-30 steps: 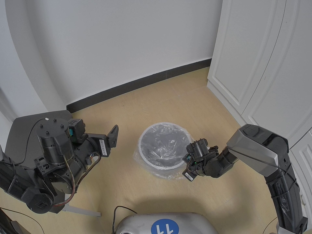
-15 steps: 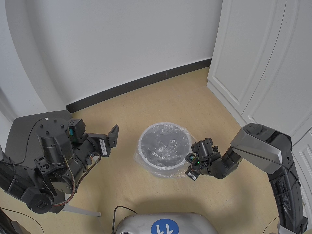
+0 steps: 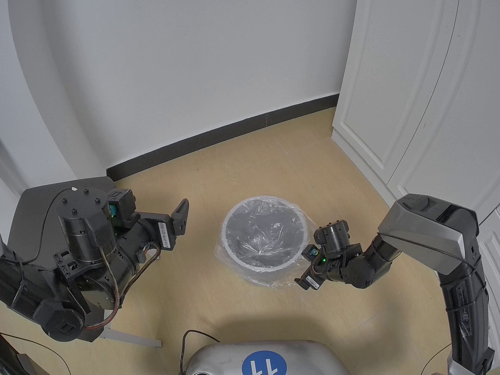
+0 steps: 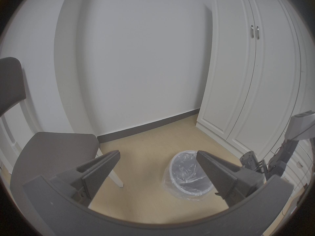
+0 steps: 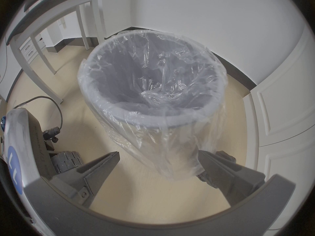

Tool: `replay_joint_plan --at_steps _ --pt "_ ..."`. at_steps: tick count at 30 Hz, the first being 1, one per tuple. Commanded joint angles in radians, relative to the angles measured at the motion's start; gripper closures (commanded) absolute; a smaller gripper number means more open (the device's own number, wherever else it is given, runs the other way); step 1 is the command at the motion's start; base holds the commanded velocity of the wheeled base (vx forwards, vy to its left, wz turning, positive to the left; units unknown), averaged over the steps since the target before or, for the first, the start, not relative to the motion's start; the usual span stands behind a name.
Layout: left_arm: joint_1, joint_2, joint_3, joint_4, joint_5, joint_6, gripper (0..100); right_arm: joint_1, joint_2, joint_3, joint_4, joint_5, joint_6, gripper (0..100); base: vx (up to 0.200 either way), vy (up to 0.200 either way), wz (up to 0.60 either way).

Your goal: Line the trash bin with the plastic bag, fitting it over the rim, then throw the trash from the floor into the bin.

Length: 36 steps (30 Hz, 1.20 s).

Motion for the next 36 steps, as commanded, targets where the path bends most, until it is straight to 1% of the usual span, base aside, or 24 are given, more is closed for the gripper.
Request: replay_joint_plan --at_steps 1,4,8,16,18,20,25,31,35,36 --pt "0.003 -0.015 0.001 -0.001 0.001 0.006 0 -0.022 -0.054 0.030 0.001 -0.008 -0.022 0 0.000 0.000 0.00" --pt "0.003 -0.020 0.001 -0.001 0.001 0.004 0 -0.048 -0.040 0.024 0.002 -0.011 -0.060 0 0.000 0.000 0.00" --pt "0.003 -0.024 0.003 0.000 0.001 0.004 0 -0.068 0.000 0.007 -0.002 -0.040 -0.070 0 0.000 0.000 0.00" --pt "0.003 -0.020 0.001 0.000 -0.001 0.004 0 -0.099 0.026 -0.019 -0.002 -0.042 -0.088 0 0.000 0.000 0.00" --pt "0.003 -0.018 0.001 0.000 -0.001 0.004 0 -0.125 0.051 -0.054 -0.002 -0.042 -0.114 0 0.000 0.000 0.00" --pt "0.005 -0.017 0.001 -0.001 -0.001 0.004 0 -0.137 0.071 -0.085 -0.002 -0.042 -0.120 0 0.000 0.000 0.00" --pt "0.005 -0.012 0.000 -0.001 -0.001 0.004 0 -0.143 0.091 -0.129 0.004 -0.040 -0.123 0 0.000 0.000 0.00" --pt "0.005 -0.007 -0.002 0.000 -0.001 0.002 0 -0.136 0.134 -0.241 0.018 -0.036 -0.123 0 0.000 0.000 0.00" --pt "0.008 -0.007 -0.002 0.000 -0.002 0.002 0 -0.130 0.153 -0.307 0.056 -0.033 -0.123 0 0.000 0.000 0.00" --pt "0.011 -0.007 -0.002 0.000 -0.002 0.002 0 -0.128 0.166 -0.344 0.085 -0.030 -0.123 0 0.000 0.000 0.00"
